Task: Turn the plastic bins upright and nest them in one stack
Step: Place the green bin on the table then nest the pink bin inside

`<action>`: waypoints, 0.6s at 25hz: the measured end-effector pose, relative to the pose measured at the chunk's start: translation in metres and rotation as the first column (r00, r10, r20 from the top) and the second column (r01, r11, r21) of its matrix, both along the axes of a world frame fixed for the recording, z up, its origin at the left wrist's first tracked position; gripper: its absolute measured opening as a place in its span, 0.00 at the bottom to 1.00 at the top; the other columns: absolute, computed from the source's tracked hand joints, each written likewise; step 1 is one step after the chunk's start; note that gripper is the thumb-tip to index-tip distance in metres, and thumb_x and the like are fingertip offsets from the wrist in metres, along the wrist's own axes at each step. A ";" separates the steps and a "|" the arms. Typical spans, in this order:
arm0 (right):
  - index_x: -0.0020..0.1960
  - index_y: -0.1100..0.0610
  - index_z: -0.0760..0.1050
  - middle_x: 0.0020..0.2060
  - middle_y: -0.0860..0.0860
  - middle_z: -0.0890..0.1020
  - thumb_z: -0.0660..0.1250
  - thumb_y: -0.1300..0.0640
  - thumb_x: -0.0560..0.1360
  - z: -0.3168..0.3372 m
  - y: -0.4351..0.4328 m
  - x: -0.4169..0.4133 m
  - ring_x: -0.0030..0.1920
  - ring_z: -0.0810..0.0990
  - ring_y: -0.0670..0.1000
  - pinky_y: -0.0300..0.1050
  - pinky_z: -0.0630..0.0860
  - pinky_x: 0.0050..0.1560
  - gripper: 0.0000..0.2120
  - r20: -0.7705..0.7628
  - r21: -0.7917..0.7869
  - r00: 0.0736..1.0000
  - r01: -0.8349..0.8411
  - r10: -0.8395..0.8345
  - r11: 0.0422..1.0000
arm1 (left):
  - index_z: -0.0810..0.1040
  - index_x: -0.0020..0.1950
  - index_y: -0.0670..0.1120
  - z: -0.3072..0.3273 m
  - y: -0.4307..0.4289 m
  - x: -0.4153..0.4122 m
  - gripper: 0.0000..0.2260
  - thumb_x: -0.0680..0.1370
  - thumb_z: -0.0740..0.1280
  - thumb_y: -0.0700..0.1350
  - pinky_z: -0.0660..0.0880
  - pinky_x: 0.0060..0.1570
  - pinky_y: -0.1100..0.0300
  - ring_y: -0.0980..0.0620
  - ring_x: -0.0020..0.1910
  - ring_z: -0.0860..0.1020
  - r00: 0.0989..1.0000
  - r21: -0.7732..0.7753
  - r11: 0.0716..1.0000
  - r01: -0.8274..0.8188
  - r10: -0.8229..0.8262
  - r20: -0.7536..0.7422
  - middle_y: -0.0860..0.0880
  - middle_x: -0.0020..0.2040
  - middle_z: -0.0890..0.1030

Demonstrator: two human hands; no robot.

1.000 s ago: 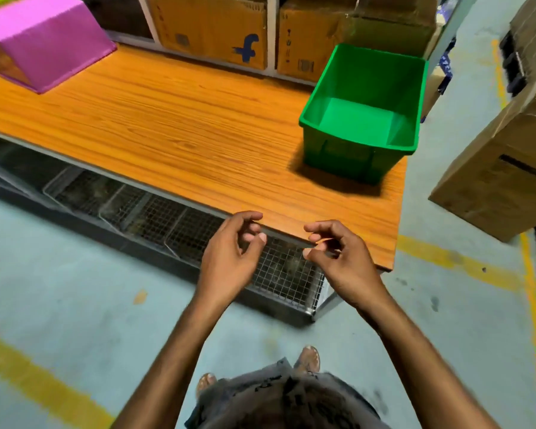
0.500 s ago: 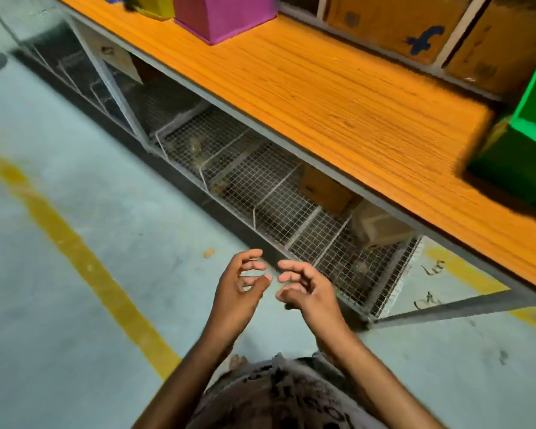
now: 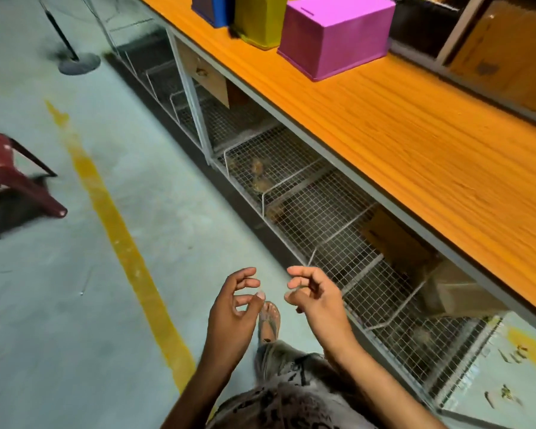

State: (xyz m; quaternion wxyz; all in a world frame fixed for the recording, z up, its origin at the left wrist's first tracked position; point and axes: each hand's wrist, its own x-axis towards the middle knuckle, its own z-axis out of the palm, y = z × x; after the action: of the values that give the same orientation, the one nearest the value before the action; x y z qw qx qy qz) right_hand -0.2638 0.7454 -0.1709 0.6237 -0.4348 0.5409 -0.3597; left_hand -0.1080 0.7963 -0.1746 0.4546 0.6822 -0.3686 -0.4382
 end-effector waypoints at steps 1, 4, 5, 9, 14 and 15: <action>0.55 0.53 0.81 0.40 0.47 0.80 0.69 0.74 0.71 -0.001 -0.026 0.016 0.37 0.74 0.46 0.39 0.73 0.41 0.20 0.002 -0.021 1.000 -0.014 0.014 1.000 | 0.77 0.63 0.58 -0.001 -0.022 0.016 0.17 0.80 0.70 0.38 0.75 0.46 0.69 0.58 0.44 0.81 1.000 -0.004 1.000 -0.018 0.018 0.008 0.57 0.53 0.82; 0.56 0.56 0.80 0.41 0.50 0.78 0.68 0.75 0.71 0.009 -0.103 0.056 0.37 0.72 0.47 0.40 0.74 0.43 0.20 0.014 -0.079 1.000 -0.026 0.027 0.997 | 0.78 0.63 0.58 0.007 -0.089 0.059 0.17 0.80 0.70 0.39 0.73 0.45 0.73 0.56 0.44 0.81 0.997 -0.026 0.997 -0.073 0.074 0.025 0.57 0.54 0.82; 0.56 0.55 0.80 0.41 0.51 0.78 0.68 0.74 0.72 0.016 -0.127 0.068 0.38 0.73 0.48 0.41 0.75 0.45 0.19 0.010 -0.119 0.999 -0.034 0.035 0.992 | 0.78 0.63 0.59 0.013 -0.112 0.072 0.17 0.80 0.70 0.39 0.73 0.44 0.74 0.56 0.45 0.82 0.995 -0.042 0.995 -0.090 0.091 0.026 0.58 0.54 0.82; 0.57 0.51 0.79 0.43 0.49 0.81 0.70 0.71 0.73 0.049 -0.216 0.122 0.39 0.76 0.47 0.45 0.77 0.46 0.19 -0.075 -0.298 0.996 -0.061 0.041 0.953 | 0.78 0.62 0.60 0.041 -0.206 0.121 0.17 0.80 0.70 0.39 0.73 0.43 0.73 0.58 0.47 0.82 0.994 -0.124 0.988 -0.094 0.100 0.045 0.62 0.54 0.82; 0.59 0.45 0.78 0.45 0.45 0.80 0.71 0.67 0.75 0.074 -0.303 0.182 0.41 0.78 0.45 0.41 0.76 0.42 0.20 -0.143 -0.398 0.989 -0.084 0.029 0.913 | 0.78 0.62 0.59 0.058 -0.310 0.180 0.17 0.79 0.70 0.38 0.75 0.42 0.71 0.58 0.48 0.82 0.996 -0.181 0.983 -0.035 0.049 0.072 0.63 0.54 0.81; 0.59 0.44 0.78 0.45 0.44 0.80 0.71 0.67 0.75 0.075 -0.320 0.194 0.40 0.78 0.43 0.38 0.76 0.41 0.20 -0.139 -0.411 0.990 -0.063 0.005 0.909 | 0.78 0.62 0.58 0.059 -0.333 0.193 0.17 0.79 0.70 0.38 0.75 0.43 0.70 0.58 0.49 0.82 0.997 -0.183 0.983 -0.018 0.031 0.069 0.63 0.54 0.81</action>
State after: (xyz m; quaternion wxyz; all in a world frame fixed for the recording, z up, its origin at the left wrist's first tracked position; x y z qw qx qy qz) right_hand -0.0696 0.4255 -0.0955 0.4854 -0.5899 0.4856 -0.4250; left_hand 0.0852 0.4634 -0.1156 0.5071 0.6573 -0.4149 -0.3723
